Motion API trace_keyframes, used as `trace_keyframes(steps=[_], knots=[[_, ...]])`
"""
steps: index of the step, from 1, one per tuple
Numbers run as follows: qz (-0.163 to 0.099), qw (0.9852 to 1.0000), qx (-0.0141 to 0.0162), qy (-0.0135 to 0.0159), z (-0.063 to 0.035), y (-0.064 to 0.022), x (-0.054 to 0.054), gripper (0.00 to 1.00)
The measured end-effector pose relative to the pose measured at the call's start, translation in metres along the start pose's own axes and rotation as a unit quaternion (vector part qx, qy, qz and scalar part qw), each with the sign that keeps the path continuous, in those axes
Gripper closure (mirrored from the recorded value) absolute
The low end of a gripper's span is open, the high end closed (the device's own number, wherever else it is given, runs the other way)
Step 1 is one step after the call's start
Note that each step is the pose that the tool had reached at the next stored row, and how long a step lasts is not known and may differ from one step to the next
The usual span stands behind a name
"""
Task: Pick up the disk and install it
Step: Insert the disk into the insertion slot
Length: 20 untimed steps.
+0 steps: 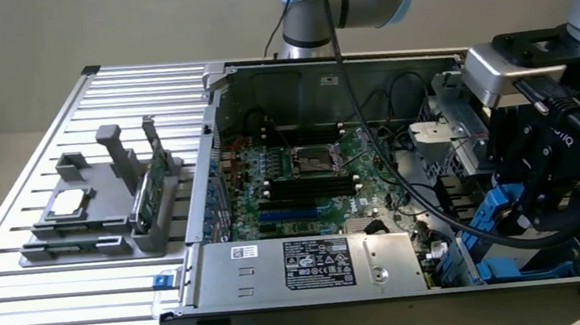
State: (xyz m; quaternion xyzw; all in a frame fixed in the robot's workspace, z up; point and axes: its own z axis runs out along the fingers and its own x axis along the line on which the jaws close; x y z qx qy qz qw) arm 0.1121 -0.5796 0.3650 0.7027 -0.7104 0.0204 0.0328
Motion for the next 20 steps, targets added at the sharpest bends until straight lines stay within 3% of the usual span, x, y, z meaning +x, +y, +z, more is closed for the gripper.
trace_keyframes(steps=[13,20], knots=[[-0.001,0.9999,0.0002,0.0108,0.0154,-0.0003,-0.001,0.67],[0.000,0.9999,0.0003,0.0125,0.0164,-0.0003,-0.002,0.67]])
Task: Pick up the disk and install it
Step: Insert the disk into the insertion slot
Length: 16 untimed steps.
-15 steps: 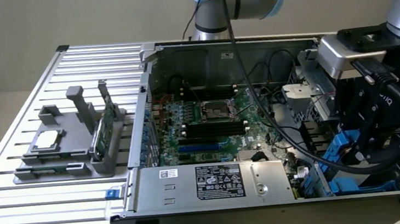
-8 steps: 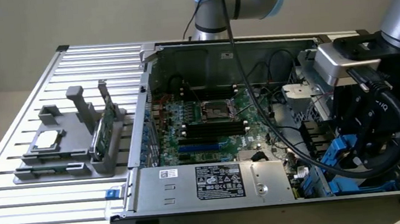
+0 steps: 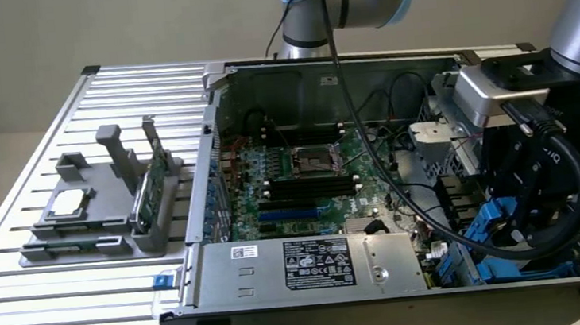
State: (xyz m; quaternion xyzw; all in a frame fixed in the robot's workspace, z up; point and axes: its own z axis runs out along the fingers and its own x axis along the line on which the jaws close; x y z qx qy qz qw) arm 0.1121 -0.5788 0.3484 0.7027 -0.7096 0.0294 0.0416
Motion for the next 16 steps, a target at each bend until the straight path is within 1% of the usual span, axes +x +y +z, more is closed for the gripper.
trace_keyframes(steps=[3,4,5,7,8,10,11,16], knots=[[0.000,1.0000,0.0000,0.0006,-0.0002,0.0000,0.000,0.67],[0.000,1.0000,0.0000,0.0020,-0.0005,0.0000,0.000,0.66],[0.000,1.0000,0.0000,0.0025,-0.0009,0.0000,0.000,0.66],[0.000,1.0000,-0.0002,0.0051,-0.0027,0.0002,0.000,0.65],[0.000,1.0000,-0.0002,0.0054,-0.0035,0.0002,0.000,0.56],[0.000,1.0000,-0.0001,0.0050,-0.0041,0.0002,-0.001,0.56],[0.000,1.0000,-0.0001,0.0050,-0.0049,0.0002,-0.002,0.49],[0.000,1.0000,-0.0001,0.0052,-0.0105,-0.0001,-0.003,0.49]])
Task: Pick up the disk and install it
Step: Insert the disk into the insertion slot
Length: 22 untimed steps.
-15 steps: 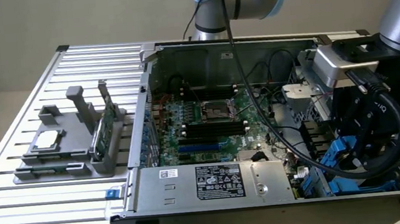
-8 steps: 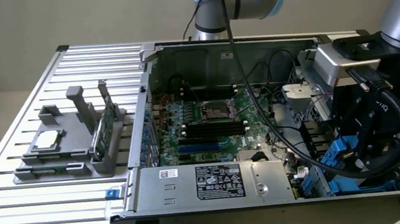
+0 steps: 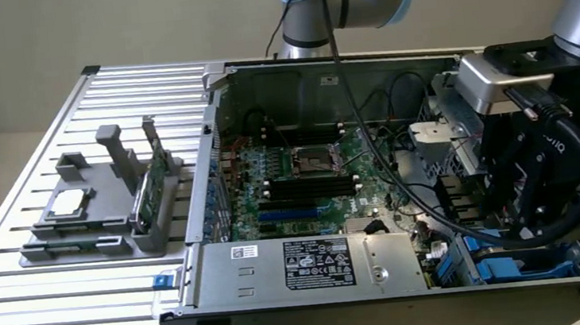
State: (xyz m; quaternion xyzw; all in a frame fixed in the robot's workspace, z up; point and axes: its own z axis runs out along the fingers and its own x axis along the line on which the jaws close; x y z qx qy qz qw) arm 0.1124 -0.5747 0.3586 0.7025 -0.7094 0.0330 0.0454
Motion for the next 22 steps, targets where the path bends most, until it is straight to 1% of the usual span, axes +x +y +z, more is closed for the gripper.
trace_keyframes(steps=[3,8,9,10,11,12,13,14,15,16,17,18,22], knots=[[-0.001,1.0000,0.0001,-0.0002,-0.0018,-0.0029,-0.001,0.49],[-0.003,1.0000,0.0004,0.0000,-0.0022,-0.0116,-0.001,0.49],[-0.004,1.0000,0.0004,0.0000,-0.0022,-0.0130,-0.002,0.51],[-0.004,1.0000,0.0005,0.0000,-0.0022,-0.0142,-0.002,0.58],[-0.005,1.0000,0.0005,0.0001,-0.0023,-0.0152,-0.002,0.58],[-0.006,1.0000,0.0006,0.0004,-0.0022,-0.0161,-0.003,0.70],[-0.006,1.0000,0.0007,0.0008,-0.0019,-0.0168,-0.004,0.70],[-0.007,1.0000,0.0008,0.0012,-0.0011,-0.0174,-0.004,0.76],[-0.008,1.0000,0.0009,0.0018,0.0001,-0.0180,-0.005,0.76],[-0.009,1.0000,0.0011,0.0025,0.0016,-0.0185,-0.006,0.82],[-0.010,0.9999,0.0012,0.0036,0.0033,-0.0190,-0.006,0.82],[-0.012,0.9999,0.0013,0.0046,0.0051,-0.0195,-0.007,0.88],[-0.015,0.9998,0.0018,0.0079,0.0122,-0.0222,-0.008,0.88]])
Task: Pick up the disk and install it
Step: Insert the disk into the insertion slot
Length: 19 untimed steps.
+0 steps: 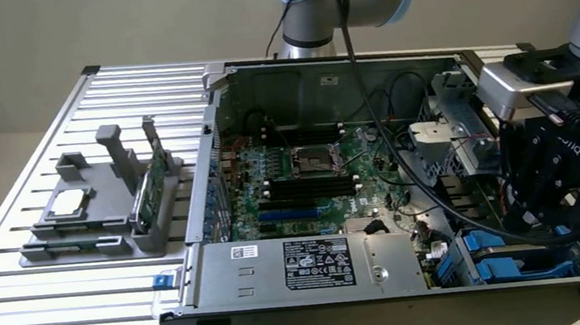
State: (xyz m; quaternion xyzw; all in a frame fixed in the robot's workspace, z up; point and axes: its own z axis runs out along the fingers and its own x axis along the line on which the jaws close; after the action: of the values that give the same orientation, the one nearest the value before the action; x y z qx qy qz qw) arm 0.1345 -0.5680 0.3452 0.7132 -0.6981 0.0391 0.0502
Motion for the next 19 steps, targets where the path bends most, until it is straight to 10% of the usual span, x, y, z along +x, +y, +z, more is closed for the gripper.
trace_keyframes(steps=[19], knots=[[-0.012,0.9999,0.0014,0.0052,0.0199,-0.0067,-0.003,0.88]])
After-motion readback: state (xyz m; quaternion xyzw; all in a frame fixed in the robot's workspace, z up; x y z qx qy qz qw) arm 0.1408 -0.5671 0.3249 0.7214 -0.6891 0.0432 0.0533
